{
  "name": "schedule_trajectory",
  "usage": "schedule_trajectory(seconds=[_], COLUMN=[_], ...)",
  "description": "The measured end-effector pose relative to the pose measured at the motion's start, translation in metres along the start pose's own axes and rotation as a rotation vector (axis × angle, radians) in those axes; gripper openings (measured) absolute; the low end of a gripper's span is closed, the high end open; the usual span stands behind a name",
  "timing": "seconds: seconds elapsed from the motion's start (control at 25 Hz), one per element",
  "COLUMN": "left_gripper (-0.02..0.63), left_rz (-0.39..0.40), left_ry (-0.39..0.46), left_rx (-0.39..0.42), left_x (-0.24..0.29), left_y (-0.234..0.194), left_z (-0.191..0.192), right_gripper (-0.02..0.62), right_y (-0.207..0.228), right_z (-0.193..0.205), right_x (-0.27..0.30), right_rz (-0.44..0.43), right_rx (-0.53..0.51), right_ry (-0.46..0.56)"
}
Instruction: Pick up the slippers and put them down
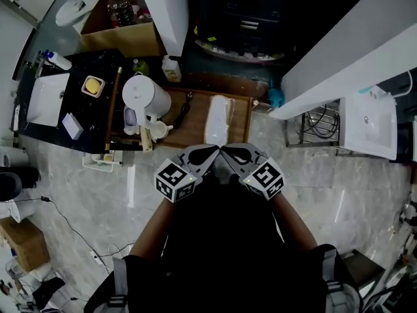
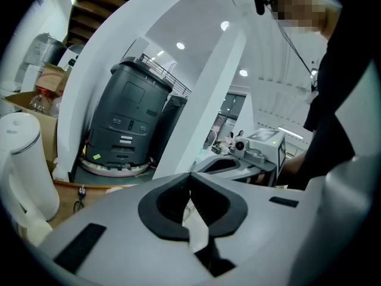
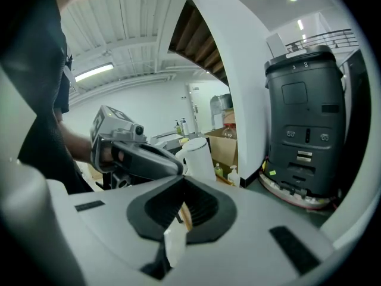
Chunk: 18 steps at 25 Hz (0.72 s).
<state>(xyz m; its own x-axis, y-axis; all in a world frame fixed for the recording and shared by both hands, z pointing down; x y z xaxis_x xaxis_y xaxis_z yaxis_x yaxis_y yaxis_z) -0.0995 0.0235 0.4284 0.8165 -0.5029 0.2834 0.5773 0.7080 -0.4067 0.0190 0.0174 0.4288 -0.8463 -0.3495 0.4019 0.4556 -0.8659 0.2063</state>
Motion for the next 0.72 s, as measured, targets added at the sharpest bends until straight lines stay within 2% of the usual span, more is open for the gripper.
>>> schedule_trajectory(seconds=[0.36, 0.72], left_gripper=[0.011, 0.011], left_rz=[0.078, 0.032], left_ry=[-0.064, -0.052], left_rx=[-0.006, -0.066], left_x=[0.006, 0.024], left_y=[-0.022, -0.036], left_z=[0.005, 0.010], right_gripper=[0.008, 0.008], right_y=[0.009, 0.027], right_z=[0.006, 0.016], right_x=[0.016, 0.022], right_rz=[0.062, 0.035], right_rx=[0.031, 0.061], right_ry=[-0.020, -0.039])
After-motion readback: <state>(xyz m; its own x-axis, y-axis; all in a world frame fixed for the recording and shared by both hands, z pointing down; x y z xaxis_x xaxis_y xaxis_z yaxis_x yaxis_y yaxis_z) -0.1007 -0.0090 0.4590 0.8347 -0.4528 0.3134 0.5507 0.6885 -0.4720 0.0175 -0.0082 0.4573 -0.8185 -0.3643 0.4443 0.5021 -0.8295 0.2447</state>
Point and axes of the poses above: the fingertips, and each gripper's own axes: x forward along the fingers, y to its right, z out of its underside, the point moved 7 cm from there along -x, backward along the fingers, and after that the axes turned 1 degree about x, right-handed, at the moved point
